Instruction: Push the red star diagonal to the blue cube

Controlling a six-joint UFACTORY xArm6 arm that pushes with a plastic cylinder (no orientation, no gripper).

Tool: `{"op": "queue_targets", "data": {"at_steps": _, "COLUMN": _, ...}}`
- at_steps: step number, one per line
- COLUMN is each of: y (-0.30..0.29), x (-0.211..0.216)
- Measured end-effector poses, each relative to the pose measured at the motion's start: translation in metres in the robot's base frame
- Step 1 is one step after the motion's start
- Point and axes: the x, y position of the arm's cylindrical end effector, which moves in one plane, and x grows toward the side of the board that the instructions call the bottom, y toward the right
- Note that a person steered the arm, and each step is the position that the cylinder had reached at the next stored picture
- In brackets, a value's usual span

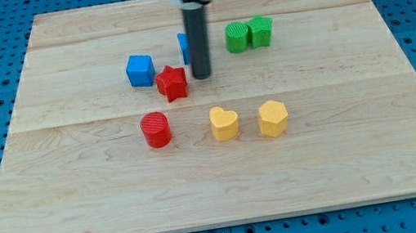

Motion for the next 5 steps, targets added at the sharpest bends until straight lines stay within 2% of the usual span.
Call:
{"op": "queue_targets", "data": {"at_steps": 2, "y": -0.109, "x": 0.030}}
{"op": "queue_targets", "data": {"at_steps": 3, "y": -0.104, "x": 0.006}}
{"op": "queue_targets", "data": {"at_steps": 4, "y": -0.138, "x": 0.001}}
{"op": "queue_targets", "data": {"at_steps": 5, "y": -0.159, "x": 0.022}}
